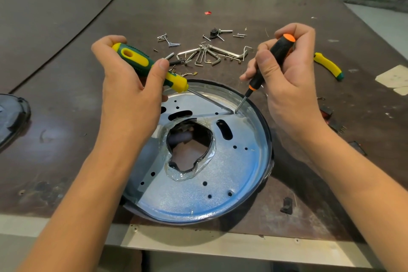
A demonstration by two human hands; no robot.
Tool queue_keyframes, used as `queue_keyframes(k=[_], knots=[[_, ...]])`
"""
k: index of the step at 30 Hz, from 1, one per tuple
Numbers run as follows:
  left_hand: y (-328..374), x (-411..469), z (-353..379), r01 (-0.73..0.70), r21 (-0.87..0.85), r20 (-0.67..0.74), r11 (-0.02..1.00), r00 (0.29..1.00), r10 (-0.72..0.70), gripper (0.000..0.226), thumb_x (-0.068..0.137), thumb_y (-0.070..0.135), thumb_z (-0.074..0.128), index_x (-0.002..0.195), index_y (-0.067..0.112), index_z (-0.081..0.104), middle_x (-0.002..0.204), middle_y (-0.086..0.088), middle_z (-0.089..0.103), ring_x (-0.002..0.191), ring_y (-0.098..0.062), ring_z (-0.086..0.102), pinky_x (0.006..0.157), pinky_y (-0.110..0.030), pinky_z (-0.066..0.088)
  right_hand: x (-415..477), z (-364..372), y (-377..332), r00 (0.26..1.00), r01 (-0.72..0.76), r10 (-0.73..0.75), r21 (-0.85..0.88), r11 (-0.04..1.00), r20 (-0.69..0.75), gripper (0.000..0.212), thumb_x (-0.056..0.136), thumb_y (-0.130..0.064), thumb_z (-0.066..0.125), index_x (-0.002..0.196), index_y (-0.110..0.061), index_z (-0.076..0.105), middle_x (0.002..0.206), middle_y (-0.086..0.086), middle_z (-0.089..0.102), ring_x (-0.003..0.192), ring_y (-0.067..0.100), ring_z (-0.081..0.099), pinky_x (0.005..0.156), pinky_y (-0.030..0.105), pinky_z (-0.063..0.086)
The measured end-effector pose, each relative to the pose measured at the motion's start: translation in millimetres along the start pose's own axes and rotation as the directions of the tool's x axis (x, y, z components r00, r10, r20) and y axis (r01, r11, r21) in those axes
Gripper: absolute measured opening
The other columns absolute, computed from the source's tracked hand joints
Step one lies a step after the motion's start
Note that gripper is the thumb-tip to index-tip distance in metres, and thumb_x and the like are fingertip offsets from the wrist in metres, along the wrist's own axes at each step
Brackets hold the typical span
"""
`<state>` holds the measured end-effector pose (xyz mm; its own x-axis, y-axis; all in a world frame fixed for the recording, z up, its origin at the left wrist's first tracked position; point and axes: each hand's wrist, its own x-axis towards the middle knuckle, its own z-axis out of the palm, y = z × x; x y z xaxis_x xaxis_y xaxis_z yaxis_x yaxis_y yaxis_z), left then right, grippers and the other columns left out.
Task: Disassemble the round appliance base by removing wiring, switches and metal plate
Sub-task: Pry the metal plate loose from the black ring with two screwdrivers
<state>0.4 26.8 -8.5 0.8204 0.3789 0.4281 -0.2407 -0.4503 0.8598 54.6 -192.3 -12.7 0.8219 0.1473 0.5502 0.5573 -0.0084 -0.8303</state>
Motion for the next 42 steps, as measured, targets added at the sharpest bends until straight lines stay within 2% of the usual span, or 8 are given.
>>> queue_keyframes(k=[5, 9, 17, 23, 30, 36, 39, 42], knots=[[1.8, -0.1, 0.2, -0.02, 0.029, 0.0, 0.999, 1.0, 0.02, 0.042, 0.097, 0.03, 0.062, 0.12, 0.027, 0.027, 0.099, -0.014, 0.055, 0.076, -0.033, 0.065, 0.064, -0.046, 0.059, 0.7, -0.5, -5.0, 0.998, -0.011, 0.015, -0.059, 0.998, 0.063, 0.026, 0.102, -0.007, 0.057, 0.125, -0.013, 0.047, 0.104, 0.028, 0.046, 0.089, 0.041, 0.058, 0.085, 0.053, 0.061], [2.4, -0.5, 0.5, -0.025, 0.033, 0.027, 0.999, 0.999, 0.025, 0.044, 0.096, 0.03, 0.063, 0.12, 0.028, 0.026, 0.094, 0.002, 0.049, 0.084, -0.035, 0.064, 0.072, -0.05, 0.057, 0.2, 1.4, -7.9, 0.998, 0.017, -0.012, -0.068, 0.998, 0.069, 0.037, 0.101, -0.001, 0.057, 0.137, -0.008, 0.051, 0.102, 0.023, 0.055, 0.091, 0.039, 0.065, 0.087, 0.044, 0.06], [1.0, 0.7, -0.1, 0.001, 0.003, 0.034, 1.0, 0.999, -0.001, 0.041, 0.099, 0.025, 0.061, 0.121, 0.024, 0.026, 0.099, -0.01, 0.049, 0.082, -0.041, 0.06, 0.053, -0.023, 0.053, 5.5, 2.4, -10.7, 0.994, -0.011, 0.015, -0.034, 0.999, 0.109, 0.04, 0.102, 0.004, 0.052, 0.14, -0.007, 0.05, 0.112, 0.036, 0.052, 0.092, 0.027, 0.073, 0.091, 0.049, 0.061], [5.4, -7.3, 8.9, 0.055, 0.0, 0.149, 0.998, 0.987, -0.055, 0.044, 0.097, 0.029, 0.065, 0.122, 0.028, 0.028, 0.088, 0.011, 0.046, 0.078, -0.027, 0.062, 0.071, -0.049, 0.059, 13.8, 11.6, -7.5, 0.994, -0.078, 0.079, -0.009, 0.997, 0.081, 0.033, 0.101, 0.001, 0.055, 0.133, -0.008, 0.057, 0.099, 0.006, 0.053, 0.09, 0.025, 0.063, 0.083, 0.051, 0.063], [1.8, -1.9, 2.8, 0.051, -0.091, 0.056, 0.995, 0.997, -0.046, 0.043, 0.098, 0.023, 0.062, 0.122, 0.024, 0.027, 0.102, -0.006, 0.048, 0.084, -0.031, 0.07, 0.065, -0.038, 0.062, 17.1, 9.1, -4.6, 0.999, 0.028, -0.031, -0.174, 0.984, -0.013, 0.032, 0.094, -0.013, 0.074, 0.125, -0.005, 0.067, 0.096, 0.013, 0.06, 0.085, 0.016, 0.058, 0.082, 0.046, 0.06], [6.9, -6.0, 5.5, -0.091, -0.087, 0.001, 0.992, 0.996, 0.091, 0.042, 0.098, 0.016, 0.061, 0.121, 0.022, 0.027, 0.09, 0.007, 0.046, 0.066, -0.006, 0.069, 0.063, -0.024, 0.06, 10.8, 5.3, -8.2, 0.996, 0.088, -0.091, -0.153, 0.984, -0.011, 0.033, 0.099, 0.001, 0.063, 0.13, -0.01, 0.06, 0.091, 0.004, 0.061, 0.083, 0.032, 0.066, 0.081, 0.048, 0.06], [7.8, -5.7, 4.9, -0.064, -0.112, 0.041, 0.992, 0.997, 0.069, 0.043, 0.098, 0.015, 0.061, 0.123, 0.02, 0.026, 0.088, 0.006, 0.049, 0.071, -0.015, 0.073, 0.068, -0.035, 0.063, 6.8, 3.2, -10.3, 0.996, 0.085, -0.083, -0.106, 0.991, 0.019, 0.036, 0.101, 0.006, 0.055, 0.132, -0.012, 0.055, 0.099, 0.022, 0.063, 0.089, 0.035, 0.071, 0.086, 0.05, 0.061], [10.3, -6.6, 4.9, -0.085, -0.101, 0.048, 0.991, 0.995, 0.09, 0.043, 0.098, 0.014, 0.062, 0.123, 0.021, 0.027, 0.085, 0.012, 0.049, 0.072, -0.014, 0.074, 0.067, -0.036, 0.063, 5.3, -3.7, -9.8, 0.997, 0.06, -0.057, -0.066, 0.996, 0.049, 0.033, 0.103, 0.007, 0.049, 0.132, -0.009, 0.054, 0.106, 0.019, 0.066, 0.096, 0.031, 0.073, 0.091, 0.045, 0.061]])
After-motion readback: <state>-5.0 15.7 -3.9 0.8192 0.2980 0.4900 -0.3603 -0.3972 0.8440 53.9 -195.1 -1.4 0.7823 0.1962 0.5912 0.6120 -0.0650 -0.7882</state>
